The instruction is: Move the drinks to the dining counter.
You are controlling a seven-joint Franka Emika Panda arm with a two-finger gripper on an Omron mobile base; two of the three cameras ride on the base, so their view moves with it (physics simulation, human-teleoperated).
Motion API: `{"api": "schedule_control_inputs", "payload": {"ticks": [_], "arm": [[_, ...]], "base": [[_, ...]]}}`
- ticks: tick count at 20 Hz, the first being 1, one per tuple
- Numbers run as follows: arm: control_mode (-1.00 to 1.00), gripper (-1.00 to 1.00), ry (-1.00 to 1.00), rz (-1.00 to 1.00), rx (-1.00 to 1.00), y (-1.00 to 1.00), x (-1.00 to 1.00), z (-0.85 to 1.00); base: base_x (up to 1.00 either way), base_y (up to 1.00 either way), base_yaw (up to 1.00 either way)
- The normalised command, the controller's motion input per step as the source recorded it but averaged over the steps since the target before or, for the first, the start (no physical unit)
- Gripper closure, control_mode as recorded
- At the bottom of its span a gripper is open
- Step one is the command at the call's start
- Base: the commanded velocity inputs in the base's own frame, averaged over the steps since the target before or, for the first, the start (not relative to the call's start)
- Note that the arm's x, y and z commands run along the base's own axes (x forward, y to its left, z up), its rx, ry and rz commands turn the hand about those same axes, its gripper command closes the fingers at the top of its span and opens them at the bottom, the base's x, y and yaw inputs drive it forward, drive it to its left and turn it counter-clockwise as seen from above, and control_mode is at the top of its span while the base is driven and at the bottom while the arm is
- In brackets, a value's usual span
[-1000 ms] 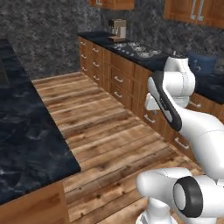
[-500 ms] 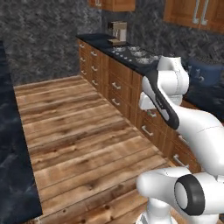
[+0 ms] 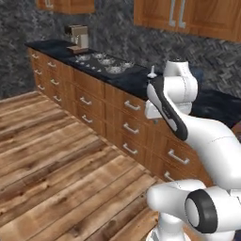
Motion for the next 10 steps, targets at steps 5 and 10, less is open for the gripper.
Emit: {"api": "schedule_control_inputs", "payload": {"ticks": [5, 10], "arm": [[1.00, -1.00, 0.00, 0.00, 0.00, 0.00, 0.00, 0.00], [1.00, -1.00, 0.00, 0.00, 0.00, 0.00, 0.00, 0.00]], "base": [[0.18, -0.63, -0.46], [0.18, 0.06, -0.66]]}}
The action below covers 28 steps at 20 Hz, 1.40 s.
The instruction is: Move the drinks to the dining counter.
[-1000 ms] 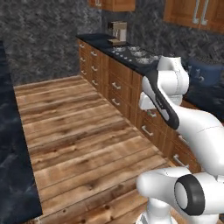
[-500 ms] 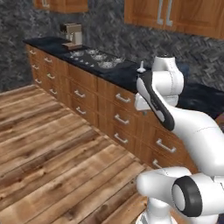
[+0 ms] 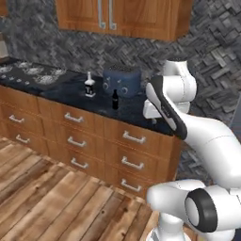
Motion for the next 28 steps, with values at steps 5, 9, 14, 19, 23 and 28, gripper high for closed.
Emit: {"api": "schedule_control_inputs", "payload": {"ticks": [5, 9, 14, 19, 23, 28], "arm": [[1.00, -1.00, 0.00, 0.00, 0.00, 0.00, 0.00, 0.00], [1.00, -1.00, 0.00, 0.00, 0.00, 0.00, 0.00, 0.00], [1.00, -1.00, 0.00, 0.00, 0.00, 0.00, 0.00, 0.00], [1.00, -1.00, 0.00, 0.00, 0.00, 0.00, 0.00, 0.00], [1.00, -1.00, 0.00, 0.00, 0.00, 0.00, 0.00, 0.00], [1.00, -1.00, 0.00, 0.00, 0.00, 0.00, 0.00, 0.00]], "base": [[0.06, 0.64, -0.69], [0.23, 0.97, -0.58], [0.43, 1.00, -0.30], [0.14, 1.00, -0.24], [0.19, 0.79, -0.32], [0.18, 0.45, -0.36]]}}
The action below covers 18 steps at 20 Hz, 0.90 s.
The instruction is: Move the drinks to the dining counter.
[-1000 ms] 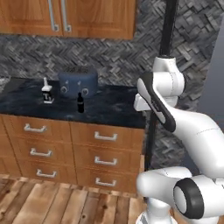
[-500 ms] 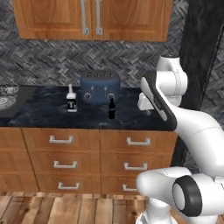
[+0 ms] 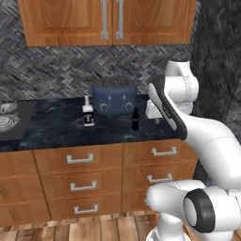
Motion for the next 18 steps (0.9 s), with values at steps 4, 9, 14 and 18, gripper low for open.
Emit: {"api": "schedule_control_inputs", "payload": {"ticks": [4, 9, 14, 18], "arm": [[1.00, -1.00, 0.00, 0.00, 0.00, 0.00, 0.00, 0.00], [1.00, -1.00, 0.00, 0.00, 0.00, 0.00, 0.00, 0.00], [1.00, -1.00, 0.00, 0.00, 0.00, 0.00, 0.00, 0.00], [1.00, -1.00, 0.00, 0.00, 0.00, 0.00, 0.00, 0.00]], "base": [[0.39, 0.06, -0.26], [0.51, 0.49, -0.21], [0.49, 0.64, -0.04], [0.52, 0.16, 0.00]]}}
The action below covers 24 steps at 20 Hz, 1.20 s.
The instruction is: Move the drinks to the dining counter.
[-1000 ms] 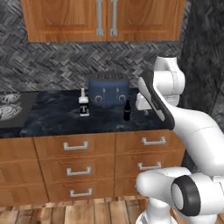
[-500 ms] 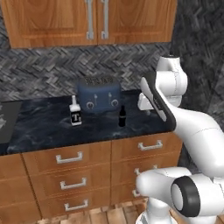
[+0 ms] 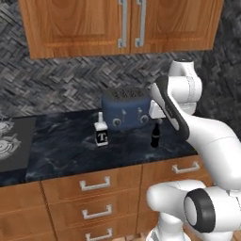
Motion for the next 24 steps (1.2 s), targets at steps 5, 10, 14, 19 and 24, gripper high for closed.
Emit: {"api": "schedule_control_inputs", "payload": {"ticks": [5, 10, 14, 19, 24], "arm": [[1.00, -1.00, 0.00, 0.00, 0.00, 0.00, 0.00, 0.00], [1.00, -1.00, 0.00, 0.00, 0.00, 0.00, 0.00, 0.00], [1.00, -1.00, 0.00, 0.00, 0.00, 0.00, 0.00, 0.00], [1.00, -1.00, 0.00, 0.00, 0.00, 0.00, 0.00, 0.00], [1.00, -1.00, 0.00, 0.00, 0.00, 0.00, 0.00, 0.00]], "base": [[0.51, -0.10, 0.05], [0.46, -0.27, 0.07], [0.40, -0.40, 0.09], [0.22, -0.34, 0.06], [0.30, -0.01, 0.00]]}}
